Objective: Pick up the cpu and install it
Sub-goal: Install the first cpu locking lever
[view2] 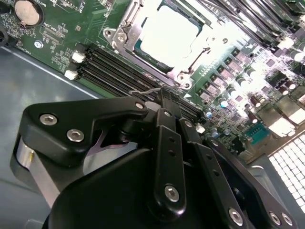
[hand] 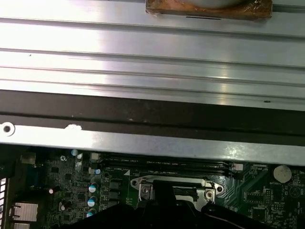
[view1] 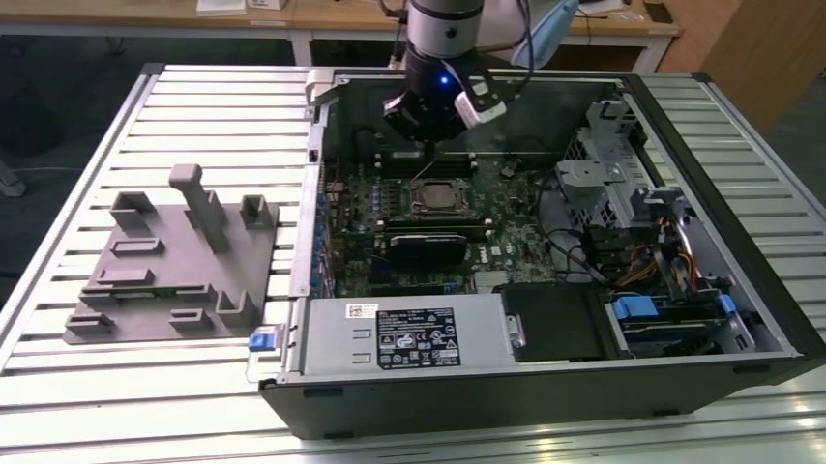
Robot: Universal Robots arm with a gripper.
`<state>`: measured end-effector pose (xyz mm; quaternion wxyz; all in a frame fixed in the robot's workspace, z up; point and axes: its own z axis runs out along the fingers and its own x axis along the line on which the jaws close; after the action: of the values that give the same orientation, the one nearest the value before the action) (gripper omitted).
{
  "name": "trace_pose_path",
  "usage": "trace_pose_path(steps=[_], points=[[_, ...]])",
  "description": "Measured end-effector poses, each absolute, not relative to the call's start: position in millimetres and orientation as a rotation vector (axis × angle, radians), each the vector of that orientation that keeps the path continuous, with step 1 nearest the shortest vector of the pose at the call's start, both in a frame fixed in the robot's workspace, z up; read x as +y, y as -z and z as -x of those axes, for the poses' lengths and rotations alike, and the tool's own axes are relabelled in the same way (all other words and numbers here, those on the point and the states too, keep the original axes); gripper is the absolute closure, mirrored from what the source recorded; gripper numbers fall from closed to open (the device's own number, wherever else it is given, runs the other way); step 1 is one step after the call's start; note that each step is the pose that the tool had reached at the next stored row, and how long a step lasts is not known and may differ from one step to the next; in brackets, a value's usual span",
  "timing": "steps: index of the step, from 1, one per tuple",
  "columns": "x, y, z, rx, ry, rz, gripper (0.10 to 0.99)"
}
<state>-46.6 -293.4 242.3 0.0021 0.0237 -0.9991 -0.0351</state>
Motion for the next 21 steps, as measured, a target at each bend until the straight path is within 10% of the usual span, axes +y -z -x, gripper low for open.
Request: trace_pose_path(steps=[21], points=[[-291,-224,31,-3.133,0.106,-0.076,0.98]])
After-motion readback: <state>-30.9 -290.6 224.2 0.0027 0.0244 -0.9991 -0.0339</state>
